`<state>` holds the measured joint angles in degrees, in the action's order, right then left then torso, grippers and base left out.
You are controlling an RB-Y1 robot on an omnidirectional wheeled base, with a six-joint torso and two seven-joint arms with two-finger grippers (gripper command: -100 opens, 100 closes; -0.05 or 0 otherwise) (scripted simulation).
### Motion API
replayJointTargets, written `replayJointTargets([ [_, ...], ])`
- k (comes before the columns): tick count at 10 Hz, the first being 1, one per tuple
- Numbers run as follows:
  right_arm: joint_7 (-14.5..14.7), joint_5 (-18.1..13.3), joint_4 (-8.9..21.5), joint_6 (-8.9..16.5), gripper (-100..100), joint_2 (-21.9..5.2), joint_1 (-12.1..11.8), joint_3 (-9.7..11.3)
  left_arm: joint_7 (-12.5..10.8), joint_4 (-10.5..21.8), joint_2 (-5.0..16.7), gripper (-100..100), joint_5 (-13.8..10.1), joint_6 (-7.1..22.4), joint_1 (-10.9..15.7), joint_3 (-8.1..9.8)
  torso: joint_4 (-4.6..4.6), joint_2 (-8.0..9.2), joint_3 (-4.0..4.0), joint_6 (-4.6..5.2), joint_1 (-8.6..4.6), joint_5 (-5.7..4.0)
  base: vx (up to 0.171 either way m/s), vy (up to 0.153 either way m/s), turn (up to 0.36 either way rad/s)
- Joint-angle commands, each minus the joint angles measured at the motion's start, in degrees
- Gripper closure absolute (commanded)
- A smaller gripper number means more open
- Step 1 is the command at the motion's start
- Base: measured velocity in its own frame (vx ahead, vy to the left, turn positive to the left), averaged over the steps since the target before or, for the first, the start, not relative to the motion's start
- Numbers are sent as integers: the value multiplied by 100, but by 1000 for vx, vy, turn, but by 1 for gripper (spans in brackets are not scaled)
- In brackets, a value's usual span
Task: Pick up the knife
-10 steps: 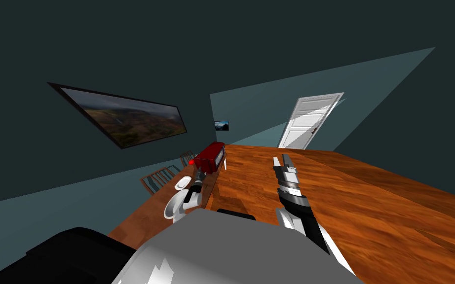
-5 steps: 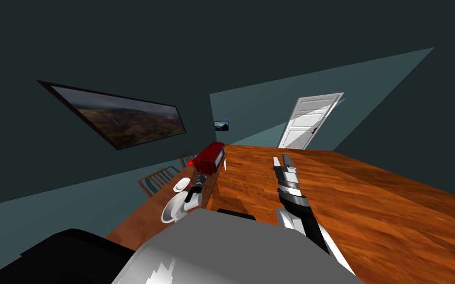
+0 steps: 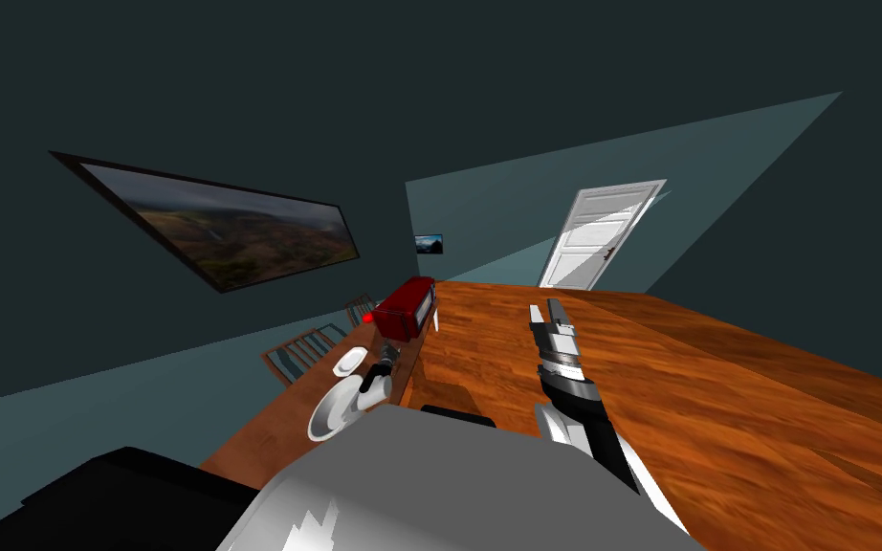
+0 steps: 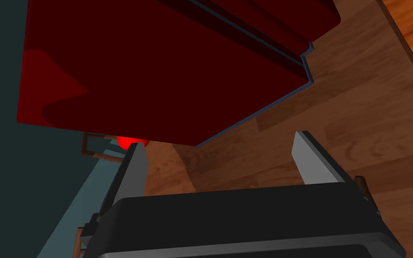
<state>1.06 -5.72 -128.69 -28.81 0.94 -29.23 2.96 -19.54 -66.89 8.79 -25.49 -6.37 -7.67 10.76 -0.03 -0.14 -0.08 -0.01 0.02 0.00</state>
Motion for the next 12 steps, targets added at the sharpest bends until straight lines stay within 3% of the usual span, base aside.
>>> replayJointTargets([
  [1,0,0,0,0,0,0,0,0,-101,286,-25,-100,-121,132,99,55,0,0,0,0,0,0,44,6,-10],
  [2,0,0,0,0,0,0,0,0,-101,419,-25,-100,-121,132,99,55,0,-2,-1,0,0,0,33,8,-5],
  [3,0,0,0,0,0,0,0,0,-196,754,-16,-100,-234,280,217,118,0,1,0,0,0,0,34,12,-15],
  [4,0,0,0,0,0,0,0,0,-196,757,-16,-100,-234,280,217,118,0,2,1,-1,2,0,29,11,-2],
  [6,0,0,0,0,0,0,0,0,-381,1222,7,-100,-454,571,446,242,0,1,1,0,0,0,42,7,-16],
  [9,0,0,0,0,0,0,0,0,-469,1731,21,-100,-560,710,553,301,0,-2,-1,0,1,0,40,10,-7],
  [12,0,0,0,0,0,0,0,0,-710,2462,78,-100,-848,1086,843,461,0,-2,-1,0,2,0,45,14,-13],
])
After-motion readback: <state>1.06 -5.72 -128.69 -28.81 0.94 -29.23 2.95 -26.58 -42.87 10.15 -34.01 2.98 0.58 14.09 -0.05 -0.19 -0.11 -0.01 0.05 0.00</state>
